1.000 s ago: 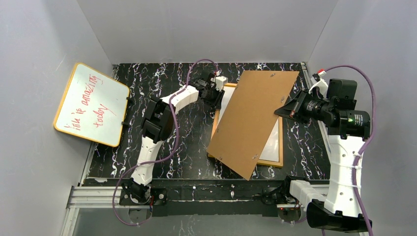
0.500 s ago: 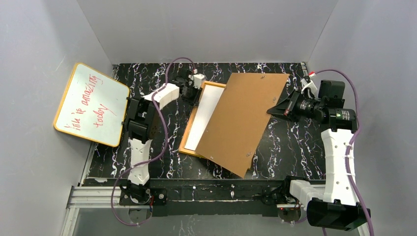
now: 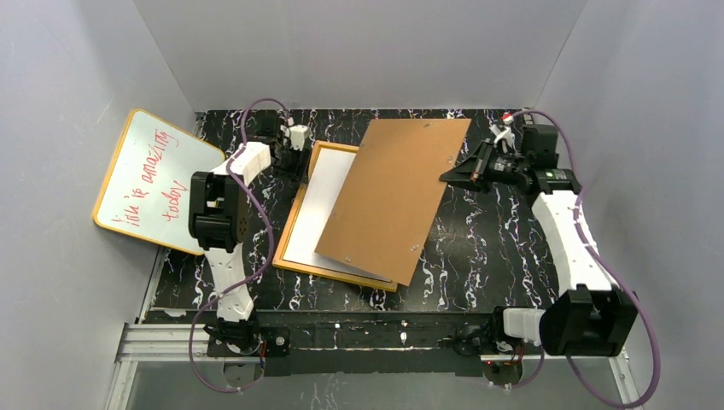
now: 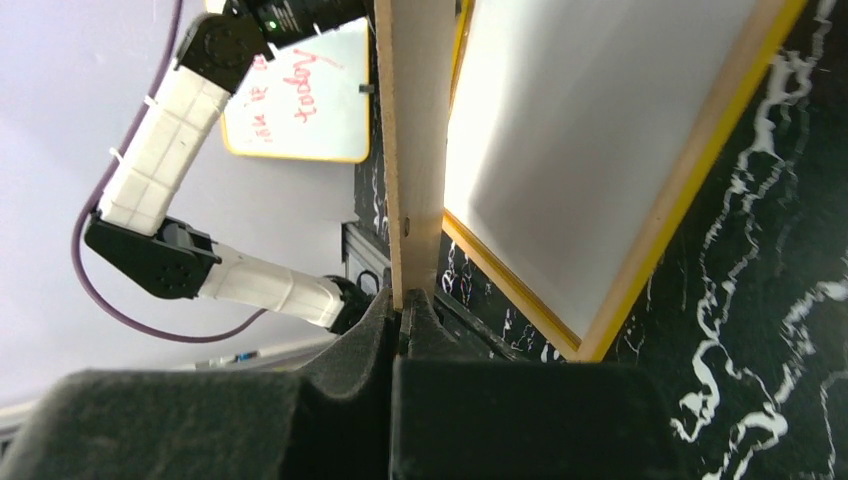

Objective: Put the photo into the frame
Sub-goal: Move the photo frame to the center of the board, then place the photo frame item in the photo frame.

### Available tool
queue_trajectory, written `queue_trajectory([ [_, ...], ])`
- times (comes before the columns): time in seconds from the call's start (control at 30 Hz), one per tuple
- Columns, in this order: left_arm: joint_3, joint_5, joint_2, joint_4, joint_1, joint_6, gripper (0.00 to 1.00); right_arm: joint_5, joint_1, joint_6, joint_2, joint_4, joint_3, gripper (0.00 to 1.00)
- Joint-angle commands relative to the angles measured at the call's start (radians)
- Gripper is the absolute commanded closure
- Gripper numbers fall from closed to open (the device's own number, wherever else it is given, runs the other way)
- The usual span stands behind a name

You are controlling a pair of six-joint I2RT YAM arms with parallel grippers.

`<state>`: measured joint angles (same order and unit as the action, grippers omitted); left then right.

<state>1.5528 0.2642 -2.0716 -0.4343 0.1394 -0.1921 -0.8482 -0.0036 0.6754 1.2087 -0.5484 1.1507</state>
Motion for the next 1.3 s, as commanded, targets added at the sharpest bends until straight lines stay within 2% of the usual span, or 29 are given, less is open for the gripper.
queue_trajectory([
  [0.0, 0.015, 0.110, 0.145, -0.084, -0.075, 0.011, 0.34, -0.111, 0.093, 0.072, 0.084, 0.219, 0.024, 0.99],
  [0.03, 0.020, 0.145, 0.155, -0.090, -0.103, 0.019, 0.24, -0.116, 0.102, 0.083, 0.105, 0.243, 0.026, 0.99],
  [0.1, 0.047, 0.196, 0.169, -0.112, -0.136, 0.024, 0.17, -0.133, 0.112, 0.112, 0.138, 0.304, 0.018, 0.99],
  [0.17, 0.074, 0.228, 0.178, -0.148, -0.194, 0.008, 0.16, -0.141, 0.119, 0.119, 0.173, 0.342, 0.017, 0.99],
  [0.33, 0.047, 0.194, 0.205, -0.207, -0.209, -0.087, 0.15, -0.150, 0.156, 0.119, 0.267, 0.397, 0.032, 0.99],
  [0.67, -0.135, 0.062, 0.208, -0.278, -0.210, -0.283, 0.21, -0.176, 0.200, 0.136, 0.429, 0.482, 0.072, 0.99],
  [0.93, -0.260, 0.033, 0.218, -0.174, -0.209, -0.293, 0.29, -0.189, 0.202, 0.152, 0.504, 0.529, 0.077, 0.99],
  [1.27, -0.322, 0.065, 0.214, -0.152, -0.200, -0.296, 0.36, -0.197, 0.202, 0.170, 0.583, 0.571, 0.094, 0.99],
])
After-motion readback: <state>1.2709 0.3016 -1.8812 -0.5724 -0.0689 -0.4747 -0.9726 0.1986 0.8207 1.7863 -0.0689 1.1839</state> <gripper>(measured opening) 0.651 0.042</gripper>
